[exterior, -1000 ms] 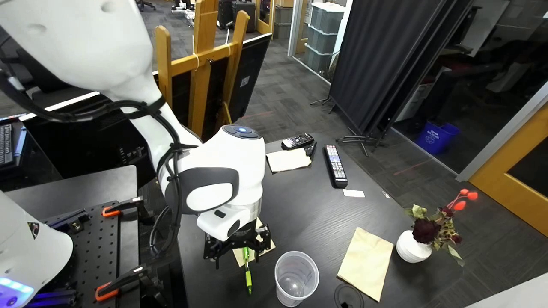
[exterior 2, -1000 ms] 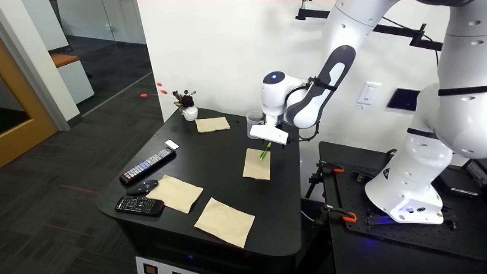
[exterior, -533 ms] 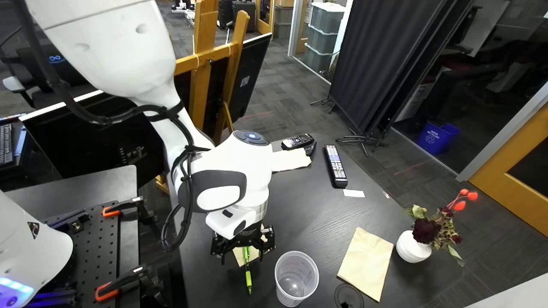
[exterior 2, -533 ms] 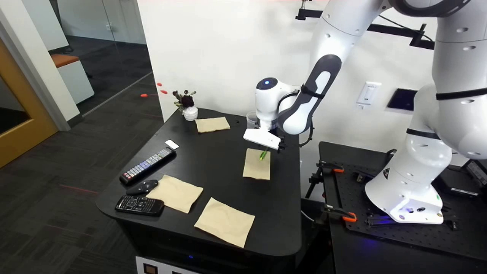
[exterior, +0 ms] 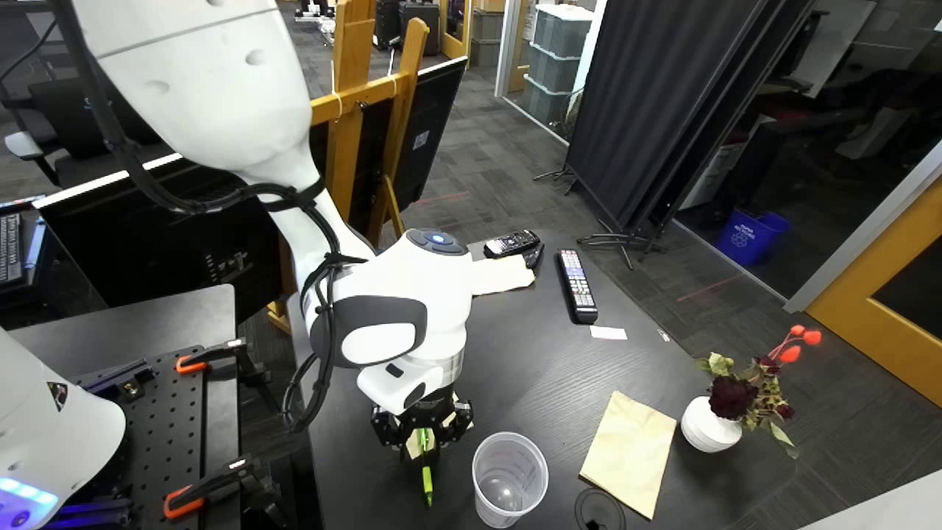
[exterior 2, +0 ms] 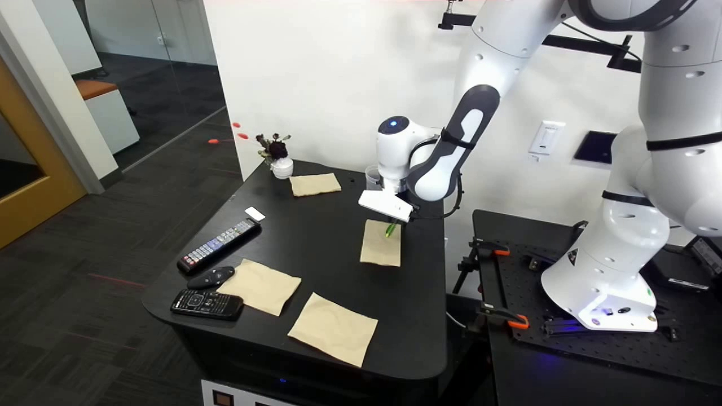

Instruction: Put the marker into the pen.

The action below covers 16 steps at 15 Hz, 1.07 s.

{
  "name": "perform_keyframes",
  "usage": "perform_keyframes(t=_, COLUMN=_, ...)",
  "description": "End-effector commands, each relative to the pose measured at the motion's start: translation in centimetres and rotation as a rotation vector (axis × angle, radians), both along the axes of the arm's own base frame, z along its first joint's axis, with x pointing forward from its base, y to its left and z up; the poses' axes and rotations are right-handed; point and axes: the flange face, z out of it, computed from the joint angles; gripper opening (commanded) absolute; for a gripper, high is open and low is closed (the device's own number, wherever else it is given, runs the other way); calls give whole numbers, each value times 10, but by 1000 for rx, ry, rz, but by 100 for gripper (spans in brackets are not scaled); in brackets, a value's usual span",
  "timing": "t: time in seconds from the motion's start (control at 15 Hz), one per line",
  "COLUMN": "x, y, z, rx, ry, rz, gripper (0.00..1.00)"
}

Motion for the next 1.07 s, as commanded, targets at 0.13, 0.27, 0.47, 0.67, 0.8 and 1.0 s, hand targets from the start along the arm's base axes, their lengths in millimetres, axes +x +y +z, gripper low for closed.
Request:
perform_keyframes(t=0.13, x=4, y=-3, z=0, rx=-1, ry=-18, rz=-5, gripper=5)
perform_keyframes(t=0.27, x=4, y=3, z=9, rx=10, ry=-18, rz=5, gripper=0)
perform_keyframes(t=0.47, x=8, y=16, z=36, rx=13, ry=-48, rz=44, gripper=3)
perform_keyframes(t=0.67, x=20, y=29, z=70, rx=12, ry=-90, rz=101, gripper=3)
perform_keyframes(t=0.8, x=29, y=35, z=97, rx=10, ry=-112, rz=143, gripper=3)
perform_keyframes(t=1.0, x=37, y=40, z=131, rx=-11, ry=-121, rz=202, gripper=3)
